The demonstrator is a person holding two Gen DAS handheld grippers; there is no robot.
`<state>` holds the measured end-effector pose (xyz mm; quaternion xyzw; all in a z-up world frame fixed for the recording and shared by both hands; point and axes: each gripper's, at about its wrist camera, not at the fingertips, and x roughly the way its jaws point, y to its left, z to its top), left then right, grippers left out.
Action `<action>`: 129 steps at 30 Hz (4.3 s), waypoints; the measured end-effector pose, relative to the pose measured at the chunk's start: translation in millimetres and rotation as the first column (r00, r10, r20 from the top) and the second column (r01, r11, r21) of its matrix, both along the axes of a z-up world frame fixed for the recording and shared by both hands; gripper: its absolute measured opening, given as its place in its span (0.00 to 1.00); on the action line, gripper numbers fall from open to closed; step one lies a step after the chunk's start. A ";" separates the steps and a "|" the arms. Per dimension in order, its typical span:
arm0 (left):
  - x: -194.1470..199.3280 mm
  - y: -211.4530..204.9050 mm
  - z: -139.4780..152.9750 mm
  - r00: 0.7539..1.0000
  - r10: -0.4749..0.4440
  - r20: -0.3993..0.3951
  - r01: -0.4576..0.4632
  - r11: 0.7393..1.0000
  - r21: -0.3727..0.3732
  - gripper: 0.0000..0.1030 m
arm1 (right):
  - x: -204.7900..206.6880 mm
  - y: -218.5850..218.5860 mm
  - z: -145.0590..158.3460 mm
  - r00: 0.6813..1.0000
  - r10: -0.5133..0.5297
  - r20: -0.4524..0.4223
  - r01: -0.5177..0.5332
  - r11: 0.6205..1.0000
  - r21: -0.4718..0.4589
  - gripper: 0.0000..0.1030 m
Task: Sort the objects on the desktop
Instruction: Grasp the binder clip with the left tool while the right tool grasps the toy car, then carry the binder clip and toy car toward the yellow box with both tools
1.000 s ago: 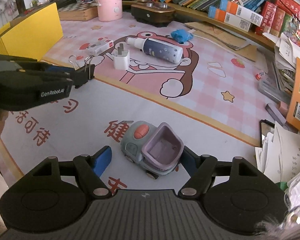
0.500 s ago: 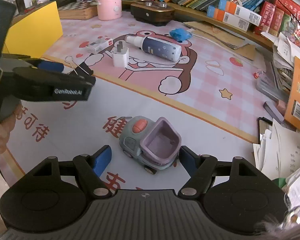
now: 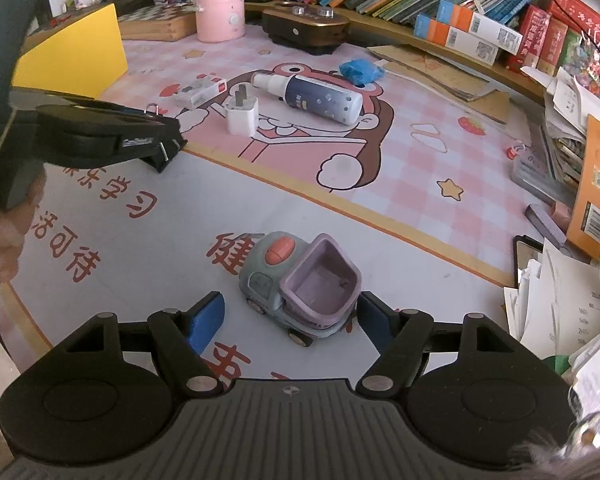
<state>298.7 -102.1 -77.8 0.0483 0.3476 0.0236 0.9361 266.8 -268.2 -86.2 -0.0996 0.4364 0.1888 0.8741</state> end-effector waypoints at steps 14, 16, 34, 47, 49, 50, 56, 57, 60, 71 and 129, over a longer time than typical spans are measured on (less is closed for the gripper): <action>-44.8 26.0 47.1 0.997 0.051 0.054 -0.039 0.979 -0.201 0.05 | 0.9 -1.5 2.5 0.999 -0.031 0.028 0.030 0.999 0.036 0.59; -51.3 26.4 50.7 0.997 0.048 0.056 -0.035 0.977 -0.211 0.05 | 2.4 1.3 0.0 0.999 -0.031 0.029 0.030 0.999 0.025 0.59; -103.2 51.9 81.6 0.990 0.052 0.134 -0.016 0.967 -0.256 0.05 | -20.2 15.2 50.9 0.992 -0.057 0.113 0.047 0.995 0.089 0.58; -154.2 97.2 84.1 0.988 0.060 0.140 -0.022 0.966 -0.258 0.05 | -72.5 75.5 78.1 0.993 -0.006 0.120 -0.012 0.989 0.148 0.59; -164.7 103.3 82.2 0.990 0.057 0.128 -0.022 0.966 -0.257 0.05 | -82.8 89.6 77.0 0.993 0.009 0.114 -0.025 0.989 0.144 0.59; -171.0 107.6 81.2 0.991 0.057 0.121 -0.024 0.966 -0.258 0.05 | -87.9 95.4 76.8 0.993 0.017 0.113 -0.033 0.989 0.142 0.59; -207.6 138.0 79.3 0.991 0.084 0.100 -0.054 0.961 -0.271 0.05 | -123.2 135.0 75.9 0.993 0.065 0.103 -0.078 0.989 0.128 0.59; -213.4 143.0 78.7 0.991 0.090 0.096 -0.060 0.960 -0.274 0.05 | -129.0 141.0 74.9 0.993 0.071 0.098 -0.083 0.988 0.128 0.59; -231.2 158.4 77.3 0.991 0.102 0.085 -0.075 0.957 -0.281 0.05 | -145.4 157.1 73.2 0.993 0.084 0.089 -0.095 0.987 0.128 0.59; -272.2 194.3 75.1 0.992 0.100 0.070 -0.078 0.958 -0.275 0.05 | -189.2 198.6 65.4 0.994 0.085 0.064 -0.094 0.984 0.148 0.59; -207.7 259.4 112.2 0.943 0.249 0.219 -0.188 0.946 -0.264 0.05 | -82.2 271.2 97.4 0.954 0.255 0.160 -0.281 0.945 0.167 0.59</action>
